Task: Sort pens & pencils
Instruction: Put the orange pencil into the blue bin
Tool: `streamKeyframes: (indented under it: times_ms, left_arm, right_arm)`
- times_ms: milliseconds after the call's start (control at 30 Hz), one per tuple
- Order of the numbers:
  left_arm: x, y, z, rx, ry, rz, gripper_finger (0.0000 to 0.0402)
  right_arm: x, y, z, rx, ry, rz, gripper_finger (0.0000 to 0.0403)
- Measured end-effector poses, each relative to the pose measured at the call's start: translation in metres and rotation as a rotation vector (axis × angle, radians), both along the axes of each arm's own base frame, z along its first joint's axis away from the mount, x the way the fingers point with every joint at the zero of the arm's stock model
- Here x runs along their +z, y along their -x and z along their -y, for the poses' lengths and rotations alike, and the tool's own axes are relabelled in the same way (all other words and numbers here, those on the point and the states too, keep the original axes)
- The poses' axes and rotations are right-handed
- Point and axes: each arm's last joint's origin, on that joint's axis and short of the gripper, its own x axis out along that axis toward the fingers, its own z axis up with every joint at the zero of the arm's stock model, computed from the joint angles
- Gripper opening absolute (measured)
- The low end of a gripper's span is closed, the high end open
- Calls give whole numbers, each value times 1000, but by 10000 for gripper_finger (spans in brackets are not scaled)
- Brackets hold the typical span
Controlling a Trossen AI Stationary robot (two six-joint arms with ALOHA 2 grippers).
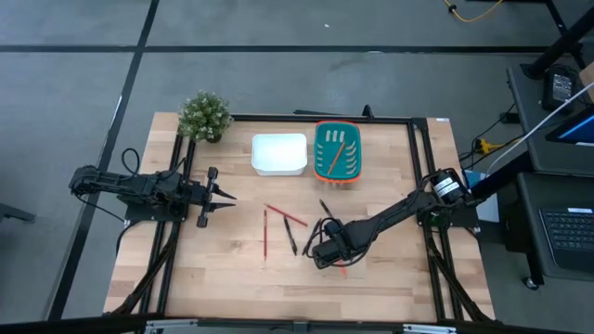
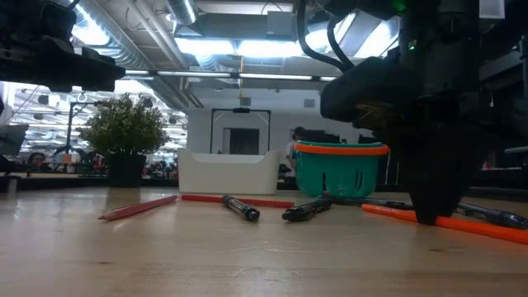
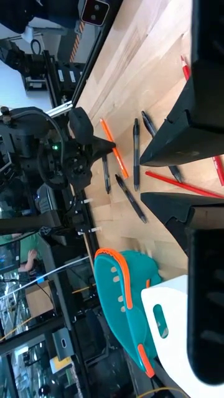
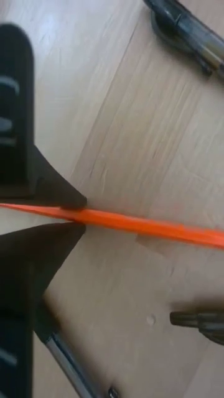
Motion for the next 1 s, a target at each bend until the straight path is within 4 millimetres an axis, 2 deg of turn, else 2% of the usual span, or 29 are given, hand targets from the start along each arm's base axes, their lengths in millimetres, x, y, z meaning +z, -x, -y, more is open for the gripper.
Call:
streamKeyframes:
  times_ms: [267,567,1000]
  left_arm:
    - [0,0,0,0,0,0,72]
    - [0,0,0,0,0,0,72]
    - [0,0,0,0,0,0,72]
  right_arm:
    - [0,-1,-1,-5,-6,11,21]
    - [3,-6,-3,-24,-18,32,20]
    - [30,-13,-6,-17,15,0,20]
